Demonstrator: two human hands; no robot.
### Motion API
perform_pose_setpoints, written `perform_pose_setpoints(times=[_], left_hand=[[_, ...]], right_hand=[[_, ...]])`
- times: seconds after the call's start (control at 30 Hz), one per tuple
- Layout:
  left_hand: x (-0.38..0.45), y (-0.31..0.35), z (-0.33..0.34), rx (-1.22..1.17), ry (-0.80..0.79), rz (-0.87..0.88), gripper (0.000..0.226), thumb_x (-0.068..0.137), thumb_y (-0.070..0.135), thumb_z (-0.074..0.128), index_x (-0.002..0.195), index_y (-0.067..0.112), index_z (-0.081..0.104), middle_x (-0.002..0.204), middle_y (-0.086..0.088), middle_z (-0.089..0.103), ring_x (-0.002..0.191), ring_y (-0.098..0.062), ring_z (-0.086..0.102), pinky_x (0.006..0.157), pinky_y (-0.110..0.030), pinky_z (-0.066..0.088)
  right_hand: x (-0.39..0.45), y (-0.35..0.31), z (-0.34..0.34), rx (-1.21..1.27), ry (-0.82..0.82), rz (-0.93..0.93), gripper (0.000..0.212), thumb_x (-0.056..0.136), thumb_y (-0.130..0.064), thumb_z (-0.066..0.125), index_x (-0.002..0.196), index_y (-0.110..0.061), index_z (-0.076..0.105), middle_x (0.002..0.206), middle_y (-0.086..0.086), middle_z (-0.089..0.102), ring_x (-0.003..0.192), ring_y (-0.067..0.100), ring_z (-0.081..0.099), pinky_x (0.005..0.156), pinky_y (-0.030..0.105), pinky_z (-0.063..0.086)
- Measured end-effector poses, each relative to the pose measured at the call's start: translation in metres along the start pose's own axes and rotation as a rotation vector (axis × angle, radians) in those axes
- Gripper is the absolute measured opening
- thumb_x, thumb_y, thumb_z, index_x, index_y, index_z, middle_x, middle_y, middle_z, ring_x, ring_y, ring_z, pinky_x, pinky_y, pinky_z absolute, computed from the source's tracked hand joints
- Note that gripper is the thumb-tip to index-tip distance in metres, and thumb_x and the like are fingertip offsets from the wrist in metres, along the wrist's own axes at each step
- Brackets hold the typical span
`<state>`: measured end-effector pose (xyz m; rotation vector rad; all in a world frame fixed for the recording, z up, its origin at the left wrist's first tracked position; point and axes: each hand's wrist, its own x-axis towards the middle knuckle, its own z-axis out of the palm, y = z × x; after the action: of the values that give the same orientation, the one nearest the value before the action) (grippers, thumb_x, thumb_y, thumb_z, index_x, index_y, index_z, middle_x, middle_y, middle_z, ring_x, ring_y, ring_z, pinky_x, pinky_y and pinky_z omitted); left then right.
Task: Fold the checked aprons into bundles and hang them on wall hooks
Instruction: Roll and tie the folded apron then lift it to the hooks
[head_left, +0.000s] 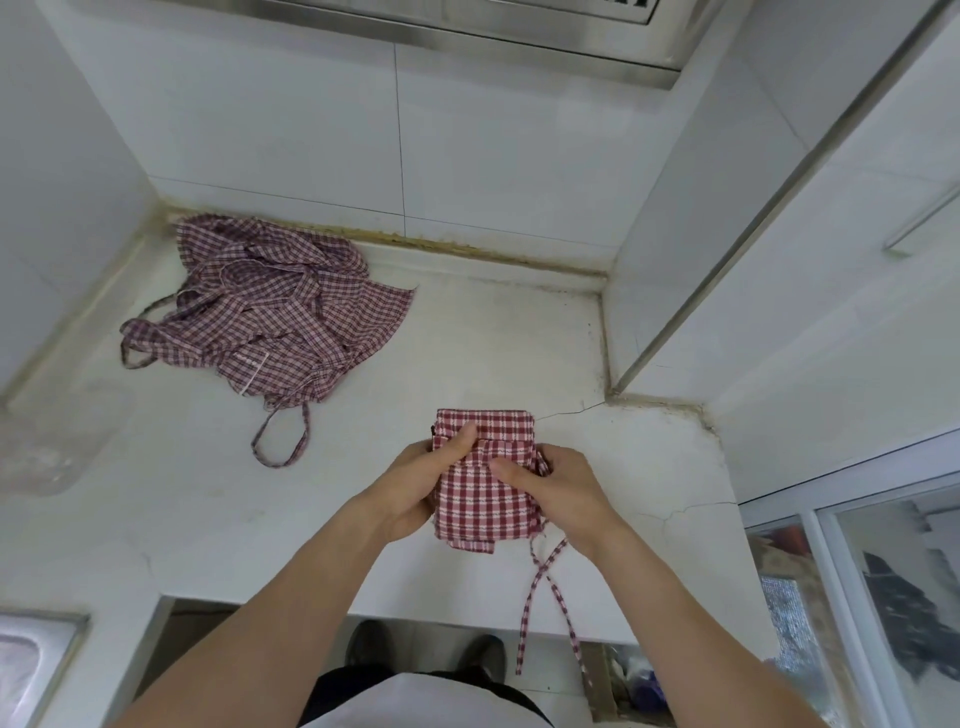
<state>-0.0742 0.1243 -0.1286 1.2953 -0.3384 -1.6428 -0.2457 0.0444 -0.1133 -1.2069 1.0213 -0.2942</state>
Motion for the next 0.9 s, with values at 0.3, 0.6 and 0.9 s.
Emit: perform_pose_setpoints(times=[0.3, 0.6, 0.9], left_hand=[[-0.01, 0.004, -0.024, -0.09, -0.028, 0.005, 0.092, 0.049, 0.044, 0.096, 0.126, 0.006, 0.062, 0.123, -0.012, 0.069, 0.112, -0.028, 0.067, 0.091, -0.038, 0.056], [-0.018, 0.014, -0.023, -0.215, -0.012, -0.007, 0.035, 0.084, 0.035, 0.068, 0.105, 0.008, 0.078, 0.124, -0.016, 0.068, 0.106, -0.028, 0.07, 0.087, -0.037, 0.057], [-0.027, 0.012, -0.011, -0.344, -0.068, 0.014, 0.051, 0.09, 0.036, 0.063, 0.128, 0.001, 0.062, 0.13, -0.02, 0.063, 0.114, -0.033, 0.065, 0.096, -0.044, 0.053]], right_hand=[[-0.002, -0.009, -0.023, -0.101, -0.064, -0.094, 0.028, 0.096, -0.03, 0.062, 0.094, -0.003, 0.07, 0.067, 0.0, 0.058, 0.06, 0.017, 0.046, 0.058, 0.03, 0.035], [-0.007, -0.034, -0.04, -0.298, -0.035, -0.297, 0.014, 0.087, -0.017, 0.074, 0.1, -0.011, 0.076, 0.094, 0.002, 0.076, 0.088, 0.016, 0.071, 0.083, 0.022, 0.054], [-0.01, -0.043, -0.017, -0.391, 0.014, -0.411, 0.009, 0.083, -0.006, 0.077, 0.087, -0.011, 0.071, 0.079, 0.004, 0.073, 0.073, 0.023, 0.068, 0.076, 0.03, 0.057]])
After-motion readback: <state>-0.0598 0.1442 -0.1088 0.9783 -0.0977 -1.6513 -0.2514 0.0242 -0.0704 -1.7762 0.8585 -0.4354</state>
